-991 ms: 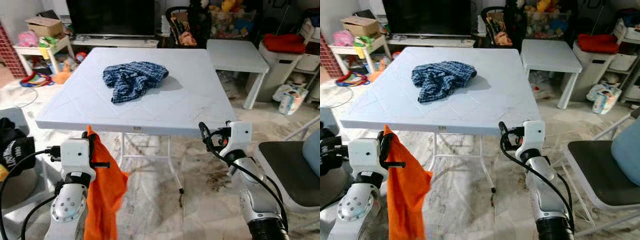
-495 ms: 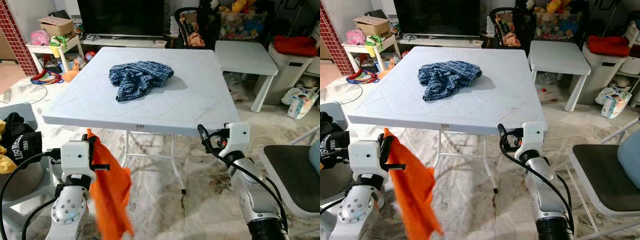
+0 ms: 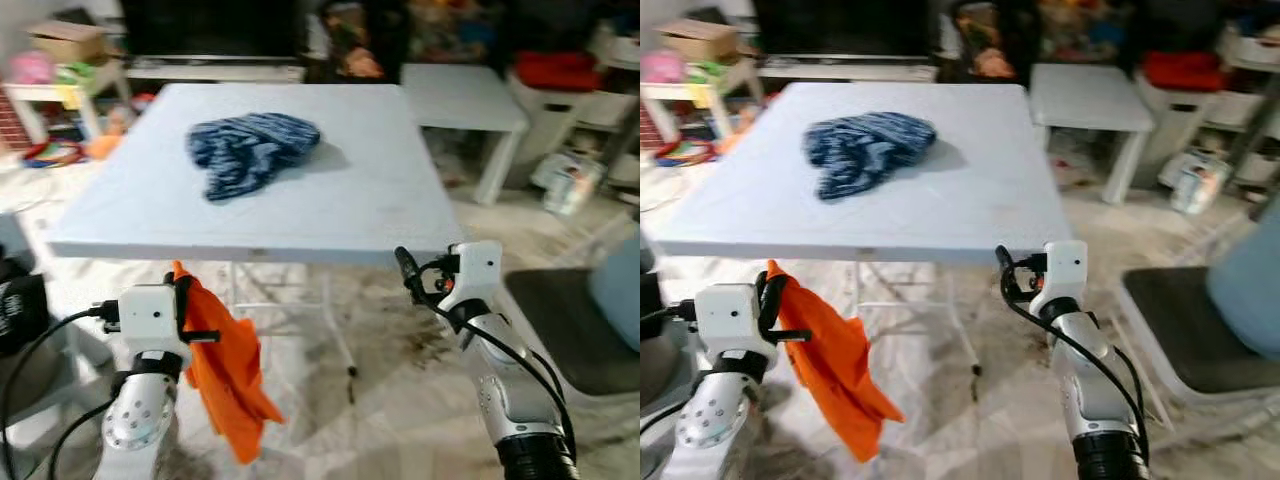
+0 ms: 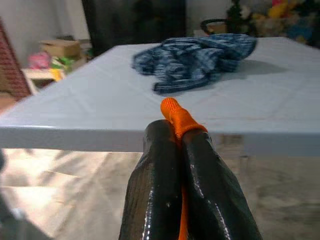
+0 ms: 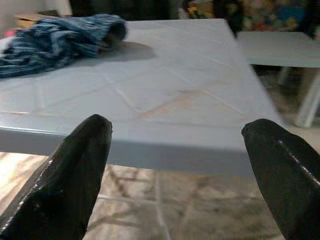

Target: Hang hanger

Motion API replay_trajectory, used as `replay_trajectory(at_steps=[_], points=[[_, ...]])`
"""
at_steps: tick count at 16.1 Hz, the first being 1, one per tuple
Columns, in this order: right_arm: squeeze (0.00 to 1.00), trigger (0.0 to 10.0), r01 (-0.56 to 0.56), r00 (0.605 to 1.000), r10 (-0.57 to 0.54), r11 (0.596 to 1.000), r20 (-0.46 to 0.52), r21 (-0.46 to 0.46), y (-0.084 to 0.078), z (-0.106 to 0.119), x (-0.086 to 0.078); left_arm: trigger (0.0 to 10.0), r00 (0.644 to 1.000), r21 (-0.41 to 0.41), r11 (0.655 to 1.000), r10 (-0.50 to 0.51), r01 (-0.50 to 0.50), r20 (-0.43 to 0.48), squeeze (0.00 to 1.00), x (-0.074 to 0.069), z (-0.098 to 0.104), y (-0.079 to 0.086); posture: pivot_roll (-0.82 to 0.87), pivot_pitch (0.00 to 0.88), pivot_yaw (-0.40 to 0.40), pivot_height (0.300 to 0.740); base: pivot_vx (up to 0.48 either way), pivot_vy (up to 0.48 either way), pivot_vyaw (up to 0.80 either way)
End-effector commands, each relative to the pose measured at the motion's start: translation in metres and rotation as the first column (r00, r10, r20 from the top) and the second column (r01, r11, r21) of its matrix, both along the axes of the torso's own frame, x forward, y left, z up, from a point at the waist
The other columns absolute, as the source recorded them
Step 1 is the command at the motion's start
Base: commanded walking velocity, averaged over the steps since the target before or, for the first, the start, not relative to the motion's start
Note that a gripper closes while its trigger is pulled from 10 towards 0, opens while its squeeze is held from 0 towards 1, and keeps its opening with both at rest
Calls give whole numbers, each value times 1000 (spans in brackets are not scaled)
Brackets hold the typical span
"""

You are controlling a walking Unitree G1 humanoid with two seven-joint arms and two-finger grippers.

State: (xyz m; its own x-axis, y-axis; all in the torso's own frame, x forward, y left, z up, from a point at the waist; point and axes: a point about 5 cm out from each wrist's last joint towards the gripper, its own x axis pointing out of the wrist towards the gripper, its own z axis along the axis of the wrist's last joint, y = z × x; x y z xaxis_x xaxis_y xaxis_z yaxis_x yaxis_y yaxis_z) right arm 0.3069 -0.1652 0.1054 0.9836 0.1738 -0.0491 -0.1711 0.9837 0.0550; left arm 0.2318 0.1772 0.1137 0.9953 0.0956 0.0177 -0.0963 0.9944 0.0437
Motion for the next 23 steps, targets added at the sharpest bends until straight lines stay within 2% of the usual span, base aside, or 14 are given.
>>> replay_trajectory(at_steps=[1, 3, 8, 23], points=[[0, 10000, -10, 1000, 10, 1000, -3, 12, 2, 1, 1, 10000, 1000, -20, 1000, 18, -18, -8, 0, 2, 1, 1, -45, 0, -13, 740, 0, 0, -587], [0, 10000, -11, 1000, 11, 1000, -5, 13, 2, 1, 1, 10000, 1000, -49, 999, 6, -7, -21, 0, 2, 0, -1, -45, 0, -14, 740, 0, 0, -578], [0, 10000, -11, 1000, 11, 1000, -10, 16, 2, 0, 1, 10000, 1000, -50, 999, -14, 12, -26, 0, 2, -1, -3, -47, 0, -15, 740, 0, 107, -591], [0, 10000, -13, 1000, 13, 1000, -2, 10, 1, 2, 3, 10000, 999, -54, 998, -22, 20, -33, 0, 6, 0, -4, -54, 0, -17, 740, 0, 385, -696]])
